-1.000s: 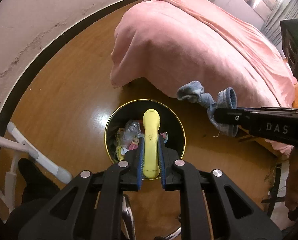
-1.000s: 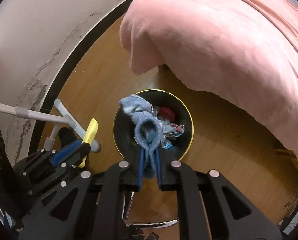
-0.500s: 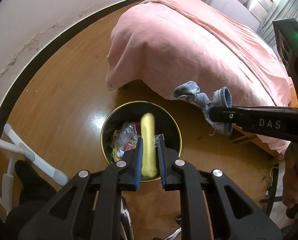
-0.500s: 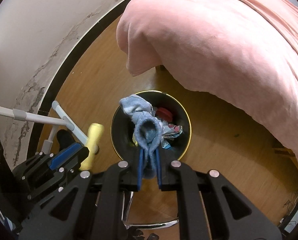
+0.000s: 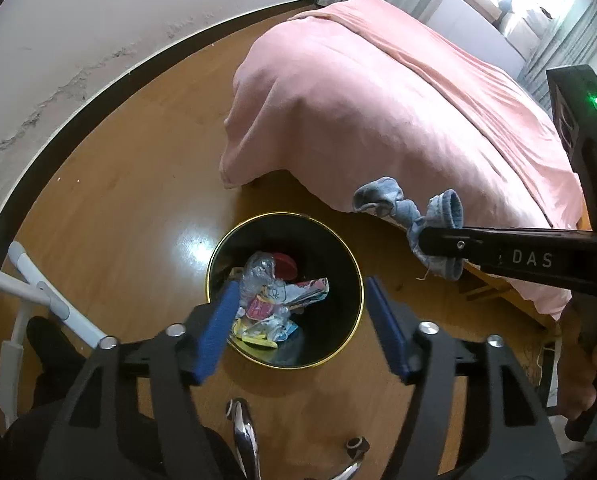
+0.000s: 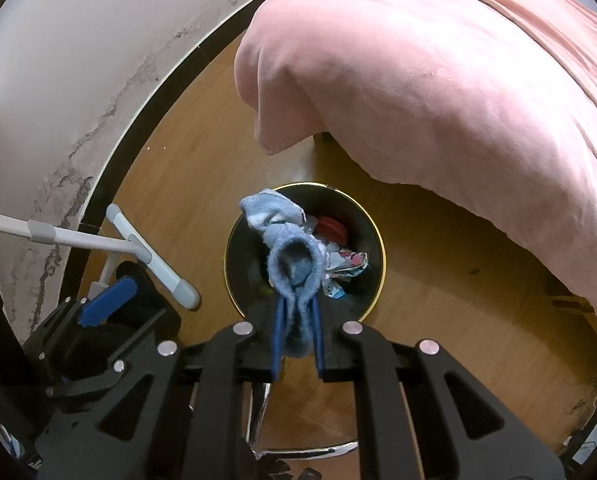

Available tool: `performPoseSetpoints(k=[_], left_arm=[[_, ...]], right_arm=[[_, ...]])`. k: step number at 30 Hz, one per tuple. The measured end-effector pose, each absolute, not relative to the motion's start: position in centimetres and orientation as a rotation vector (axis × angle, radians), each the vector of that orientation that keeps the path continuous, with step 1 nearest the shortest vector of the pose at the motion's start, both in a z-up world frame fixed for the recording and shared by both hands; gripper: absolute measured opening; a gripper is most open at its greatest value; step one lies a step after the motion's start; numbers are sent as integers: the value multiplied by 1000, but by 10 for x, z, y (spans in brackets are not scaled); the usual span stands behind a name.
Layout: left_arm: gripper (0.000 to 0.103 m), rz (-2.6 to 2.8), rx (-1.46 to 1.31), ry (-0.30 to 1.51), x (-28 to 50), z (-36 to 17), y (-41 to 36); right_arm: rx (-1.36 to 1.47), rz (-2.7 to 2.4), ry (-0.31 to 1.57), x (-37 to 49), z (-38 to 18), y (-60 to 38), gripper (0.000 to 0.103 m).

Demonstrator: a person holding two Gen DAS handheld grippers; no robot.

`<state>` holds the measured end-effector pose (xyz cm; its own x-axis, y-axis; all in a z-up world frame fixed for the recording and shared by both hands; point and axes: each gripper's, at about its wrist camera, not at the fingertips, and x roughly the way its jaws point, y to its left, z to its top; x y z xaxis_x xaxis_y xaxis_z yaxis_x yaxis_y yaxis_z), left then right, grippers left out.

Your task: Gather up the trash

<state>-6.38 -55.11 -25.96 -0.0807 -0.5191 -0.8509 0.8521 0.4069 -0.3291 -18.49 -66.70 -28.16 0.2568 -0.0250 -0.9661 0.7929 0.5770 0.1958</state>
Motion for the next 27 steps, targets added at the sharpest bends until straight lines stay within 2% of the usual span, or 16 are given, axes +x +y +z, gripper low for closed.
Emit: performPoseSetpoints(k=[3,5,6,7,8,17,19,21,23,25,27], left_arm=[[73,-1170,355,1175,-63,-259,-549],[74,-1173,346,1173,-62,-258,-547],[74,-1172,344,1172,-61,-258,-546],[75,-1171,341,1172,-61,-257,-545],[75,-1170,340,1173,-61,-257,-545],[76,-1178,378,1120,-69,-245,-546],[79,-1188,405,1104,-74,-234,-546],[85,-1214,436,1061,-79,-214,-542],[90,-1221,447,997,-82,-185,-535],[91,-1210,443,951,-80,-156,-524],[93,-1206,425,925,-74,-123,-503]], right_arm=[[800,-642,1192,-185,-282,-668,11],[811,-641,1189,-185,-282,-669,17],[813,-646,1182,-186,-281,-670,34],[810,-650,1174,-186,-280,-670,59],[802,-659,1160,-186,-277,-670,67],[768,-679,1104,-185,-260,-671,68],[736,-703,1075,-187,-247,-671,68],[695,-745,1015,-192,-223,-673,69],[662,-781,953,-199,-198,-674,74],[606,-809,877,-204,-165,-669,80],[566,-807,830,-202,-143,-660,82]])
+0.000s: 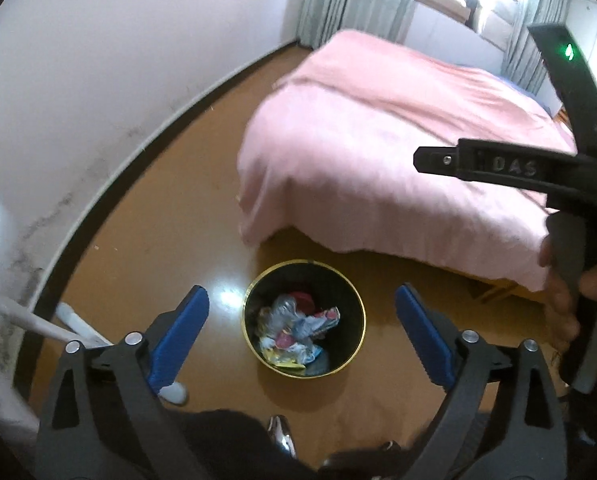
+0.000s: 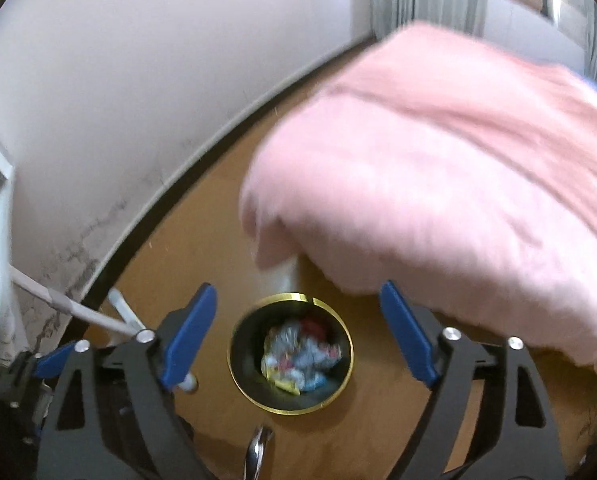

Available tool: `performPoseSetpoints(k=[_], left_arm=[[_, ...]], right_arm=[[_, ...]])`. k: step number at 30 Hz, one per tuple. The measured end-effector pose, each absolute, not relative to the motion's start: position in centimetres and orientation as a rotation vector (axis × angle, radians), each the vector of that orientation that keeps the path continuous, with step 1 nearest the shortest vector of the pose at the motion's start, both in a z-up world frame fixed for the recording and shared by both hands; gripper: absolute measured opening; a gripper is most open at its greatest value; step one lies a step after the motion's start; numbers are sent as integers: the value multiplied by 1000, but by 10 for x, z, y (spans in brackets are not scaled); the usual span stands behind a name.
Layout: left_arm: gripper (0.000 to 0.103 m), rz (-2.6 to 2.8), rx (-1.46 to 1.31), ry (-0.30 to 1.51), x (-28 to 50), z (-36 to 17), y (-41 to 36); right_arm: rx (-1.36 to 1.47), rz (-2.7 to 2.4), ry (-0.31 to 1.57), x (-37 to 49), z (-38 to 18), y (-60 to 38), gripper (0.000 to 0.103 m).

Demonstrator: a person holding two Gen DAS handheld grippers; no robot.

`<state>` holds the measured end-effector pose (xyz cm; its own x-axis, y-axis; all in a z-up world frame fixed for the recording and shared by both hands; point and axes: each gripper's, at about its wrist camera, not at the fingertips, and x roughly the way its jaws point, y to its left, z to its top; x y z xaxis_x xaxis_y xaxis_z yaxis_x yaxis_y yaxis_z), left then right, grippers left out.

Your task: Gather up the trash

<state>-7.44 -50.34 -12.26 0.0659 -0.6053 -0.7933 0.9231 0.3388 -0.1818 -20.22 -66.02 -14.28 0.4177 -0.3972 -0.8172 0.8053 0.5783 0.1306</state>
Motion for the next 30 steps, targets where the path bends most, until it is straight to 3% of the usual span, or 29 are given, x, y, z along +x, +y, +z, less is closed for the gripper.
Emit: performPoseSetpoints(k=[6,13,23,30], left_arm=[[93,-1074,386,808,-44,-37,-409],[94,-639,303,714,23,15,-247],[94,-113,55,721,38,26,-33],[94,29,9,718,21,29,17]], right_arm=[[439,-626,777,-147,-93,-600,82],[260,-287,736,-34,-47,-490,82],[46,107,704,60,-13,-324,82],[-8,222,719,76,-21,-270,82]])
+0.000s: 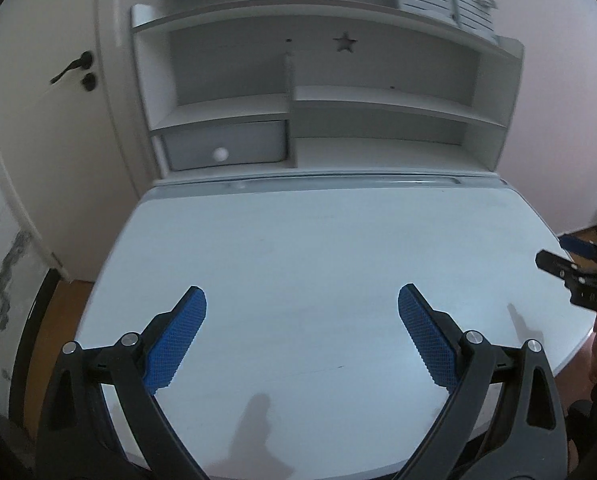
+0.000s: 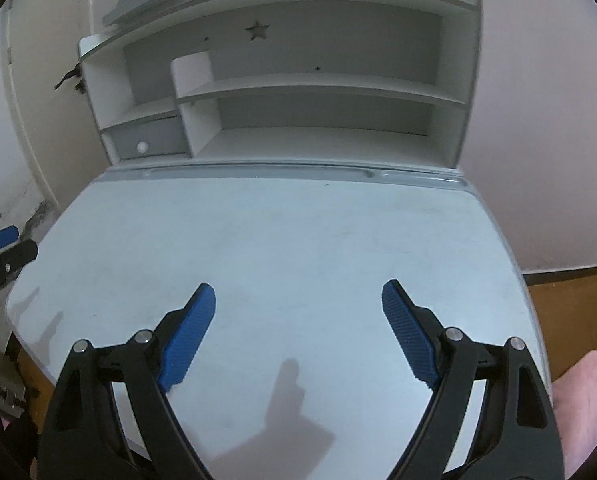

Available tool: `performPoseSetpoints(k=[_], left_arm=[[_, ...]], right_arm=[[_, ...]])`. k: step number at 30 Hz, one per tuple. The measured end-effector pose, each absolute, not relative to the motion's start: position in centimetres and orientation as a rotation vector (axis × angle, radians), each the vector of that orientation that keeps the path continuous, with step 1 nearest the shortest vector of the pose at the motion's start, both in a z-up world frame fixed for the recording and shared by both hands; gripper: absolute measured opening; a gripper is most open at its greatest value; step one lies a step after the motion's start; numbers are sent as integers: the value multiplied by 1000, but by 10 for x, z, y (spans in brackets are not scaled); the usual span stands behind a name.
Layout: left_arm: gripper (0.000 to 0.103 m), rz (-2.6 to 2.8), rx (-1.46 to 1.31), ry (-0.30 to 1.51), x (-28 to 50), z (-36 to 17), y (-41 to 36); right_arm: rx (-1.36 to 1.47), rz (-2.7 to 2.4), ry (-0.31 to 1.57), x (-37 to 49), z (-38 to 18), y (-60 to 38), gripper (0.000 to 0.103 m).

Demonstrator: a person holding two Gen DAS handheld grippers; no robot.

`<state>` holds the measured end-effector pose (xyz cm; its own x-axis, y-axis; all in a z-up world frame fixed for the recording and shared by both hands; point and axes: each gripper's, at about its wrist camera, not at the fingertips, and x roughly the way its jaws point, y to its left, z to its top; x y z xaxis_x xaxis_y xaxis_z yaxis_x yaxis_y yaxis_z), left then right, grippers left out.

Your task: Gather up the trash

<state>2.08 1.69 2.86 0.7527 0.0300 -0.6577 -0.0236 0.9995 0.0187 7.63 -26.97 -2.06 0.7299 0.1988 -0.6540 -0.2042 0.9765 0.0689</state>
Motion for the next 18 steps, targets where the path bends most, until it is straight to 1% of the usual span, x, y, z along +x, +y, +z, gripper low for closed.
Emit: performPoseSetpoints(k=[4,18], left_arm=[[94,41,0,722,17,27,28],[94,23,0,762,31,9,23]], right_arm=[[-24,216,714,71,-21,-253,82],[-17,194,705,62,-18,-262,83]])
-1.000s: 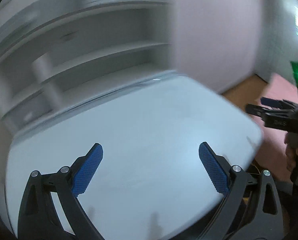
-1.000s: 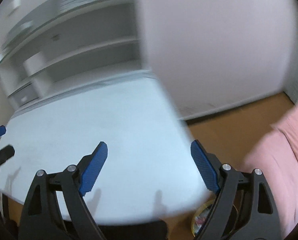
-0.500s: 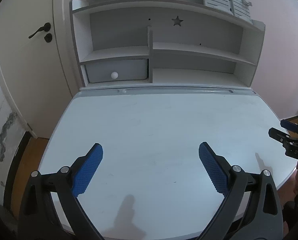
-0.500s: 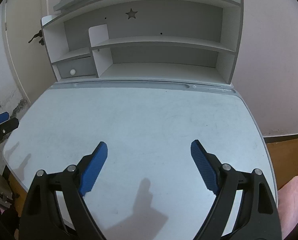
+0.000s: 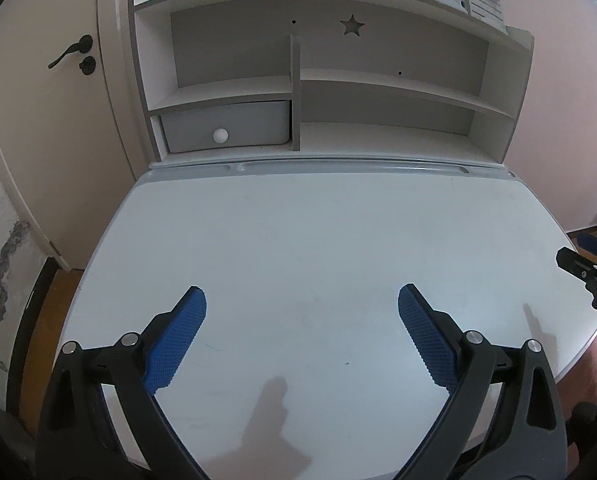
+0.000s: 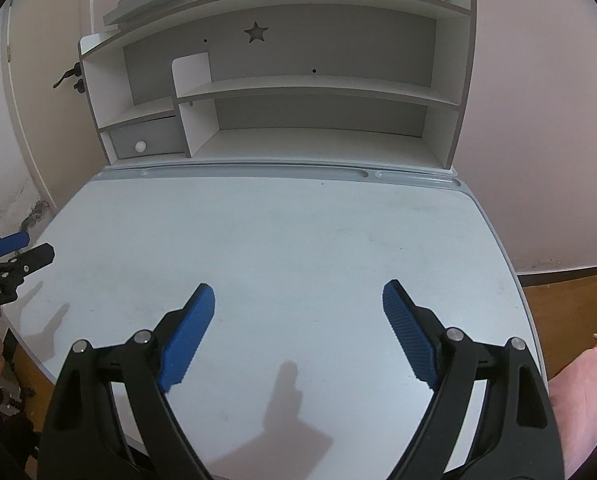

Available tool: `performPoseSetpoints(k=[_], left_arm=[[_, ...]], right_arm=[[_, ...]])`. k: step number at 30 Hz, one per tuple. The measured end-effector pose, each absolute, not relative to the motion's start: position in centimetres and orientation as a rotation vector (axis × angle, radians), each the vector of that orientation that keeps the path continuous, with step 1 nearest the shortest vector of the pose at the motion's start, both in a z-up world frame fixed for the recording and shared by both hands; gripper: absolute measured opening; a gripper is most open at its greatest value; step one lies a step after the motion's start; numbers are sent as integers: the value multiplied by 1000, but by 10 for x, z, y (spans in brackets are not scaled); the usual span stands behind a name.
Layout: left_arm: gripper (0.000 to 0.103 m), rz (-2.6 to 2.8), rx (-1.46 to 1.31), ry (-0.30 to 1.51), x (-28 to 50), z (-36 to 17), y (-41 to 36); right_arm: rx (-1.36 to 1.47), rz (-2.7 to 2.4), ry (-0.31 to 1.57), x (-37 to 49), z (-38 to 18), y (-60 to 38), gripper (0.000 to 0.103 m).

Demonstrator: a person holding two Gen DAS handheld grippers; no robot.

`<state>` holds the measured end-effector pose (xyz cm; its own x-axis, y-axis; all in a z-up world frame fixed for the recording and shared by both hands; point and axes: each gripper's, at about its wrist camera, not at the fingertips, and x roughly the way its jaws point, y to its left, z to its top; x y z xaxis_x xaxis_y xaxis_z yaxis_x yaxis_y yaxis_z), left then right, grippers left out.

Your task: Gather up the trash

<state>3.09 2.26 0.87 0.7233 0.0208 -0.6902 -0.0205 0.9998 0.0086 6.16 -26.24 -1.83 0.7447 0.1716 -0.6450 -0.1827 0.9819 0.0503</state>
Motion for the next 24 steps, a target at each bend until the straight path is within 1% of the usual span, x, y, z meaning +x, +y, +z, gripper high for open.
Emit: performPoseSetpoints(k=[24], left_arm=[[94,16,10,778,34,3,17]], right_arm=[[-12,190,697,59,-17,-266,83]])
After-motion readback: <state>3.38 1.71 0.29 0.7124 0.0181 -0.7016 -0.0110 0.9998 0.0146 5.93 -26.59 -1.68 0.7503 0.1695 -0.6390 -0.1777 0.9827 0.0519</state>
